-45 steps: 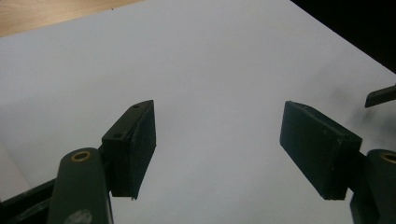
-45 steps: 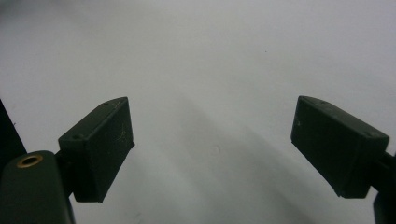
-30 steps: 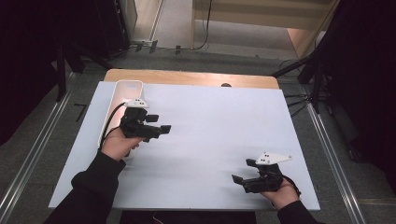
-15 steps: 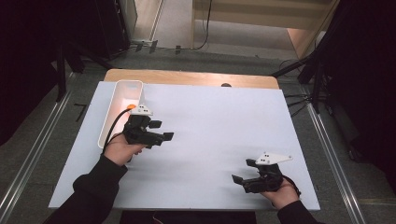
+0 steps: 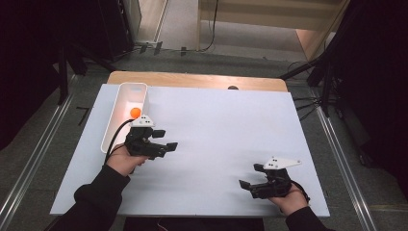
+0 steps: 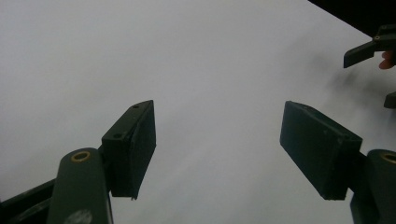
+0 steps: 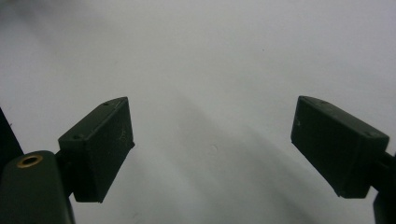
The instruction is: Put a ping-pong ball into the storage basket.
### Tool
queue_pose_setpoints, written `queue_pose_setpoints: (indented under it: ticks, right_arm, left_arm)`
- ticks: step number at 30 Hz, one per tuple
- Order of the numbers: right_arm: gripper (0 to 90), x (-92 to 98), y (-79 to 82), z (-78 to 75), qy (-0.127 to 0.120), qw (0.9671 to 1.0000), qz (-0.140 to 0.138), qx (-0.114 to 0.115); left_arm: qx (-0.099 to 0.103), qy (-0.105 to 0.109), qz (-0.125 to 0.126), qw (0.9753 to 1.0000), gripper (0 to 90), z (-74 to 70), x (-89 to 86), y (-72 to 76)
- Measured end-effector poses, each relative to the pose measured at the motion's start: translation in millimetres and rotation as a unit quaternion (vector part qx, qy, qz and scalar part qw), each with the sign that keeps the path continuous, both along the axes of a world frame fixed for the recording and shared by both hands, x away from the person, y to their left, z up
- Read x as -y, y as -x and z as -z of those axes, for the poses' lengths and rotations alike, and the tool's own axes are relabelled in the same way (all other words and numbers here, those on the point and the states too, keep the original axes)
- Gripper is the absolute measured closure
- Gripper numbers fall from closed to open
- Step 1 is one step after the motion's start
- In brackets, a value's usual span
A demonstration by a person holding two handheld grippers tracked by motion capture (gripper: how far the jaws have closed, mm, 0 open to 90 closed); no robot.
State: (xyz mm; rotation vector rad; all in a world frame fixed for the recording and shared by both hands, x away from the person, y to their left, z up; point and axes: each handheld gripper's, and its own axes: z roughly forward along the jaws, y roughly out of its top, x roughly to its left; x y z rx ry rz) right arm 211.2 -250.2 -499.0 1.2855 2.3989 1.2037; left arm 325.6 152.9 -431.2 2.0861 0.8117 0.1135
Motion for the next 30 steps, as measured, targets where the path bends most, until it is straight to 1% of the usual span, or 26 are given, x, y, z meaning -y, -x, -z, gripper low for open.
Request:
queue_pose_setpoints:
  ticks: [3,5,7,9,11,14,15,19,21,22,23,27,30]
  right_arm:
    - [11.6,0.0,0.2,0.0,0.000,1.0000,0.001,0.000]
    - [11.6,0.2,0.1,0.0,0.000,1.0000,0.000,-0.001]
    - [11.6,0.1,0.0,0.1,0.000,1.0000,0.000,-0.001]
    - [11.6,-0.1,0.1,0.1,0.001,1.0000,0.000,-0.001]
    - [11.6,-0.2,0.1,0.1,0.000,1.0000,-0.001,-0.001]
    - [11.6,-0.2,0.1,0.2,0.001,1.0000,0.000,-0.002]
    - [11.6,-0.2,0.1,0.2,0.001,1.0000,0.000,-0.002]
    - [11.6,-0.1,0.1,0.3,0.001,1.0000,0.000,-0.002]
    - [11.6,0.0,0.1,0.3,0.001,1.0000,0.000,-0.002]
    - [11.6,0.0,0.1,0.4,0.001,1.0000,0.000,-0.001]
    - [11.6,0.2,0.1,0.3,0.001,1.0000,0.000,-0.001]
    - [11.6,0.3,0.2,0.2,0.001,1.0000,0.001,-0.002]
    - [11.6,0.0,0.1,0.4,0.001,1.0000,0.000,-0.003]
  left_arm:
    - [0.000,0.002,0.003,1.0000,27.1,2.3,-1.7,3.3]
    - [0.000,0.000,0.006,1.0000,27.1,4.1,-2.0,5.3]
    - [-0.002,-0.004,0.013,0.9999,27.1,6.5,-2.4,7.5]
    - [0.004,-0.005,0.018,0.9998,27.1,7.5,-2.6,10.7]
    - [0.004,0.003,0.023,0.9997,27.1,8.0,-3.1,13.2]
    - [0.001,0.004,0.026,0.9997,27.1,10.8,-3.7,16.5]
    - [0.003,-0.001,0.027,0.9996,27.1,11.4,-3.9,17.0]
    - [0.008,-0.006,0.035,0.9994,27.1,14.3,-3.8,21.8]
    - [0.009,-0.013,0.040,0.9991,27.1,15.7,-4.8,23.5]
    - [0.011,-0.011,0.037,0.9992,27.1,16.8,-4.7,24.6]
    - [0.013,-0.014,0.039,0.9990,27.1,17.2,-5.7,25.3]
    - [0.011,-0.013,0.045,0.9989,27.1,20.2,-7.9,29.2]
    - [0.008,-0.019,0.052,0.9984,27.1,23.8,-8.8,32.1]
